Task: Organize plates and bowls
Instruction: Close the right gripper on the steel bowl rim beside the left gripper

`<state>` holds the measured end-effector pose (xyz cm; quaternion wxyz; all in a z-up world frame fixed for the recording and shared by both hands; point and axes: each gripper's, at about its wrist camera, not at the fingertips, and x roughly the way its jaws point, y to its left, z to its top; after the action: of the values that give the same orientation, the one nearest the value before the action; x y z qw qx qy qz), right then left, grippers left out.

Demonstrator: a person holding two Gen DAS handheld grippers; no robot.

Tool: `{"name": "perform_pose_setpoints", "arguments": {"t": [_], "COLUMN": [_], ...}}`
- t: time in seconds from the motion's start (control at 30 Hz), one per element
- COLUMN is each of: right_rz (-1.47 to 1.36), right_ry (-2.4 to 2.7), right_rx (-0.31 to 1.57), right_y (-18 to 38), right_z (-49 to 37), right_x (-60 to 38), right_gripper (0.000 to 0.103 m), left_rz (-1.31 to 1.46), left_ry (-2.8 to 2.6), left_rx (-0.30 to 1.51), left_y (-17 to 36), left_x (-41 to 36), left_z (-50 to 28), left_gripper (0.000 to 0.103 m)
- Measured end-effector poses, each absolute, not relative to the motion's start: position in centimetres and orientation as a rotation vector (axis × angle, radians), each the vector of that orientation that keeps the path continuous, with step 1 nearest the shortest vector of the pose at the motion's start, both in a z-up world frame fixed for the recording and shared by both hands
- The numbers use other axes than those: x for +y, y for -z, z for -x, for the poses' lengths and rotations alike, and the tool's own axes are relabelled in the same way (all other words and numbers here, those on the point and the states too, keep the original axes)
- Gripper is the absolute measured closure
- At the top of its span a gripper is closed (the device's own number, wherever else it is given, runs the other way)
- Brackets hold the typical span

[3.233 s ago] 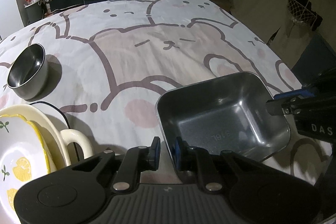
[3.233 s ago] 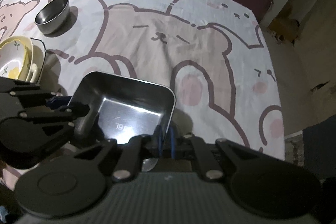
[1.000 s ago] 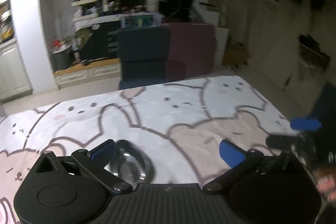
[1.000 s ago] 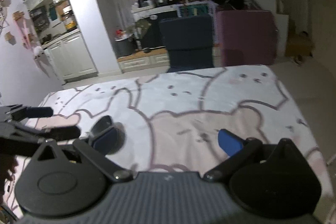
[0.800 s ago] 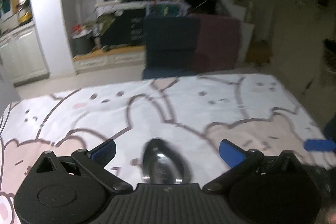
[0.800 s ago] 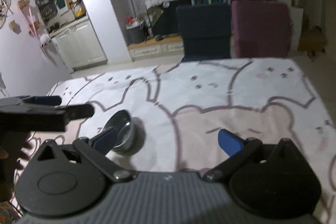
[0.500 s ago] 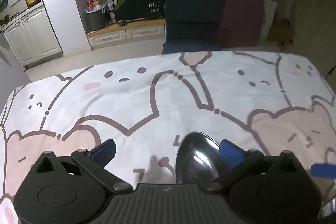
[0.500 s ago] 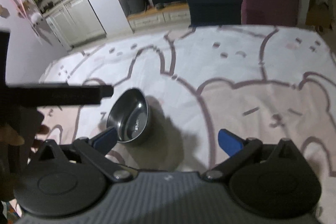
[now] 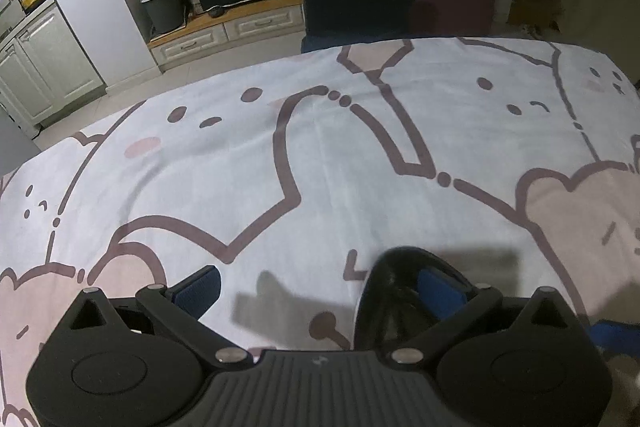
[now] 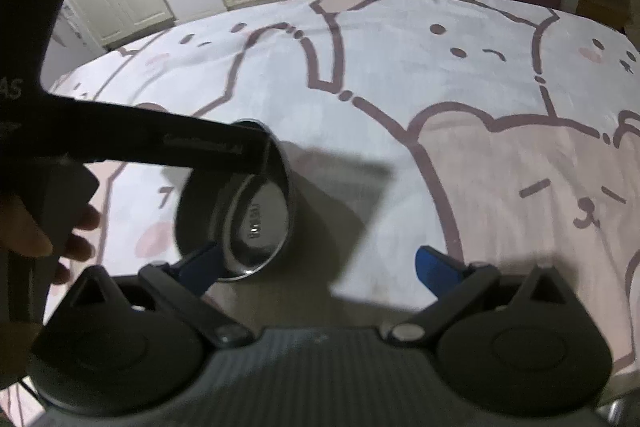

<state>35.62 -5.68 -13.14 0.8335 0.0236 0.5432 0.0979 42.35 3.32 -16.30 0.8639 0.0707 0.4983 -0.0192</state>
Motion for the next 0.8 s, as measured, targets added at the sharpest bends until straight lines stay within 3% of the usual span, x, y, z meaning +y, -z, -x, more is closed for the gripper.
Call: {"name": "perform_pose_setpoints", "arguments": {"t": [0.7, 0.8], "right_rz": [0.172, 0.156], "right_ry": [-0.124, -0.132], "right_rx": [1.116, 1.131], "right_y": [14.6, 14.7], "right_z": [-38.0, -38.6], "right_x": [-6.8, -7.6], "right_gripper": [0.001, 0.002], "left_rz": [-0.140, -0.149], "left_ry": [-0.026, -0.019], "left_rx": [1.023, 1.026], "left_y": [16.4, 16.4], "left_x": [4.4, 4.6], "left_z": [-42.0, -41.7], "left_gripper": [0.000, 0.004]}}
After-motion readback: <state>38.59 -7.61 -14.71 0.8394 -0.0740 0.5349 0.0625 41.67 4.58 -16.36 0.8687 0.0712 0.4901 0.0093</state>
